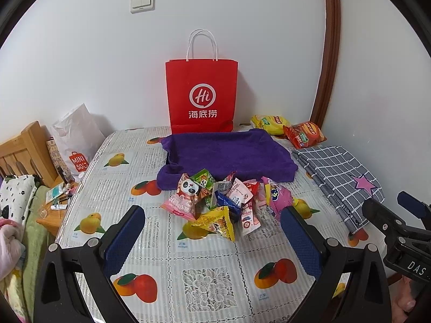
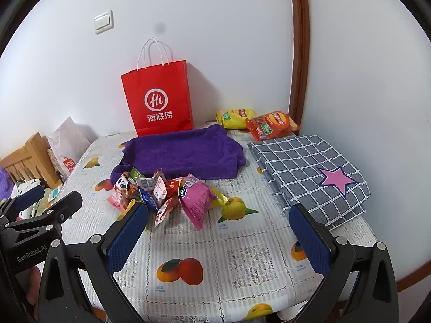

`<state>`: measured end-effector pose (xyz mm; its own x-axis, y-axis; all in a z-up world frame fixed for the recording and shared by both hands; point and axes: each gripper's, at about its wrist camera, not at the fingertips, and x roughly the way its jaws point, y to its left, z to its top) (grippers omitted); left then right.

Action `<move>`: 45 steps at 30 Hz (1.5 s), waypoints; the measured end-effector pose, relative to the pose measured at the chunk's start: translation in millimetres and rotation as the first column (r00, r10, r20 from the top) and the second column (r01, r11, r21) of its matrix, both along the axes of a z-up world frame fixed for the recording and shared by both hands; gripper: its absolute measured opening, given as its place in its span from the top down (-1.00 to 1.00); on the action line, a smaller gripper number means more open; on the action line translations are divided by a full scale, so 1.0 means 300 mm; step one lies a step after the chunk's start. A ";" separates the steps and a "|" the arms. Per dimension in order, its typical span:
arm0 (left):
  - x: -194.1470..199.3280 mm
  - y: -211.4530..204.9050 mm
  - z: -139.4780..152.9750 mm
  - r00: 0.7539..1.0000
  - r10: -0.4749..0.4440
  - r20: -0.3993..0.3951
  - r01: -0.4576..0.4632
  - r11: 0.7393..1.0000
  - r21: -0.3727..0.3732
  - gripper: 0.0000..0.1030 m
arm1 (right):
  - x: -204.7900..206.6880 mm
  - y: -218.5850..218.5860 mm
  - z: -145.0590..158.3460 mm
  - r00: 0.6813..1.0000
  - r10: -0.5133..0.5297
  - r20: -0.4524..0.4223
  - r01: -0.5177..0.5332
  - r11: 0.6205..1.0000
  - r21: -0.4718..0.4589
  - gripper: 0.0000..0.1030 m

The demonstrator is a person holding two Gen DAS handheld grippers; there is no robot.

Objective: Organize snacks

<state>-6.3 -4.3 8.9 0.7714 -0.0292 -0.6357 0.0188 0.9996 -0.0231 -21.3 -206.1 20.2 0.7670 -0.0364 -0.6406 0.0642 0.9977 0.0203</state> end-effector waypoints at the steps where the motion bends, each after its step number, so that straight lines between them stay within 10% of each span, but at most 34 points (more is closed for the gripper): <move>1: 0.000 0.000 0.001 1.000 -0.001 0.000 0.001 1.000 0.000 -0.97 | 0.001 -0.001 0.000 1.000 -0.002 -0.001 0.002 1.000 0.002 -1.00; 45: -0.004 -0.019 0.000 1.000 -0.020 0.010 0.020 1.000 -0.010 -0.97 | -0.026 0.014 0.002 1.000 0.009 0.009 -0.009 1.000 0.003 -1.00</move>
<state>-7.6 -10.2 8.9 0.7767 -0.0507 -0.6278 0.0390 0.9987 -0.0325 -29.0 -201.8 20.8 0.7733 -0.0277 -0.6335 0.0550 0.9982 0.0236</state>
